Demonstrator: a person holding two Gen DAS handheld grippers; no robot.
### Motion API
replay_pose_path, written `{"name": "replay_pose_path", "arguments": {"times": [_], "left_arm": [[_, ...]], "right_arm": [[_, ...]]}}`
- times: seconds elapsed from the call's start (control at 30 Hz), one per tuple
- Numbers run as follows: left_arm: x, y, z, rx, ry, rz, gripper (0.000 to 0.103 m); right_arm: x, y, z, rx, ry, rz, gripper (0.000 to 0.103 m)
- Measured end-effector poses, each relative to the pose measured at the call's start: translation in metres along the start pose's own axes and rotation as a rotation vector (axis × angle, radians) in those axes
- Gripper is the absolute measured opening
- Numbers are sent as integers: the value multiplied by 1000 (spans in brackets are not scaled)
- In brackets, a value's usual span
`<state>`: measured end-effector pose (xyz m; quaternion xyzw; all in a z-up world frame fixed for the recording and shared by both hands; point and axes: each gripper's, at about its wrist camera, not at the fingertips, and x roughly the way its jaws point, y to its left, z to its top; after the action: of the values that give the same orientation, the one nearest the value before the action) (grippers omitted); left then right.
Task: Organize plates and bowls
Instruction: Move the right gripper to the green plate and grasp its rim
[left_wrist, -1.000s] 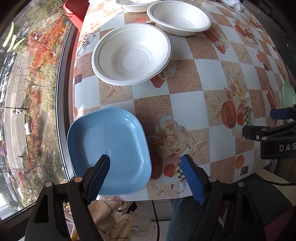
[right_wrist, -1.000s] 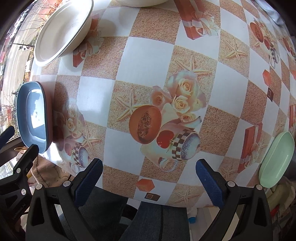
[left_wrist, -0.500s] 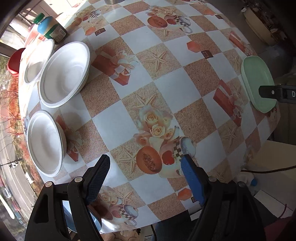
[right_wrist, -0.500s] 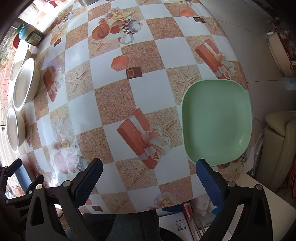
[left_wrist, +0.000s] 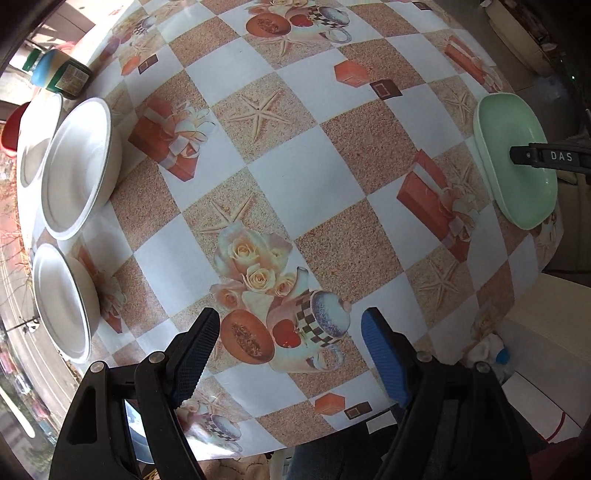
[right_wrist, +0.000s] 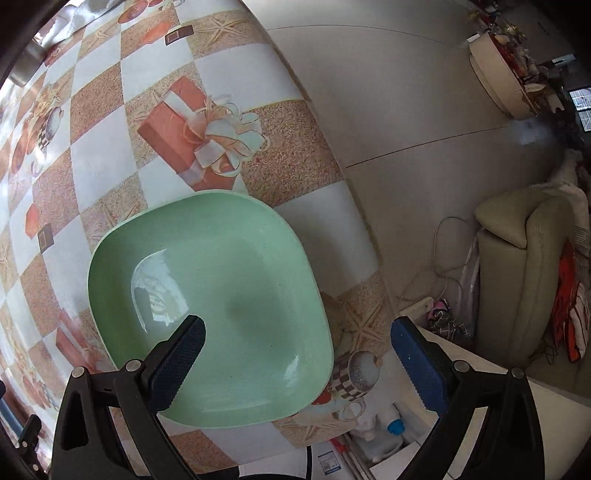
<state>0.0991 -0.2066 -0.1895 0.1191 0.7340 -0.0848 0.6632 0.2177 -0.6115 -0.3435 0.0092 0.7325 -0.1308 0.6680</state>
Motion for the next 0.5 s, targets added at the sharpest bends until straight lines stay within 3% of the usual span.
{"name": "replay_pose_path", "arguments": {"times": [0.17,0.37,0.5], "left_arm": [[-5,21,4,-88,-24,2,82],[-5,37,14,-156,-38,19,82],[-7,24,35,-152,-72,5,82]], "right_arm": [[1,41,-12,-120,-17,53,102],[-13,99,-36,-257,-23,187,102],[-15,99,-35,-226,-33,192,102]]}}
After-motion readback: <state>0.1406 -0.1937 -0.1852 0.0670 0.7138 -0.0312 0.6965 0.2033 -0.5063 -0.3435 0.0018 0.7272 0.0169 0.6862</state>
